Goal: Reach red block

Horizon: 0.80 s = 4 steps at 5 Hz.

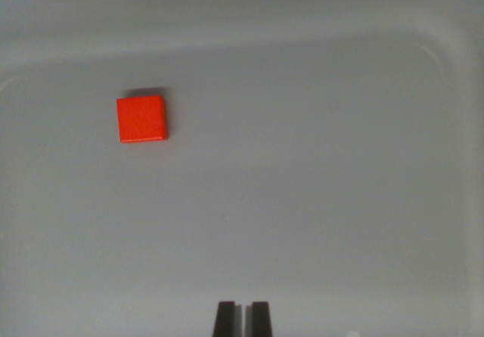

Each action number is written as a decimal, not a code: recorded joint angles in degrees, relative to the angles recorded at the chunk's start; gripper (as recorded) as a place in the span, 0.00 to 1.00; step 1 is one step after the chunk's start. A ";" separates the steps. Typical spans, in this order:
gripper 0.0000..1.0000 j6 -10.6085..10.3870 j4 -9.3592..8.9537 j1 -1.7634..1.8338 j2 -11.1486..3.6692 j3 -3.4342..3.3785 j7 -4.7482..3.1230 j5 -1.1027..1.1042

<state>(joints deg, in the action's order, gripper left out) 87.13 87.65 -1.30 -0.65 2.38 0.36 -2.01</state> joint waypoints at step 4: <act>0.00 -1.74 -0.27 0.27 -1.58 -0.30 0.11 0.09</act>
<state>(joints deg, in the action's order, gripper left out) 85.39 87.38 -1.03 -2.23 2.07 0.47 -1.91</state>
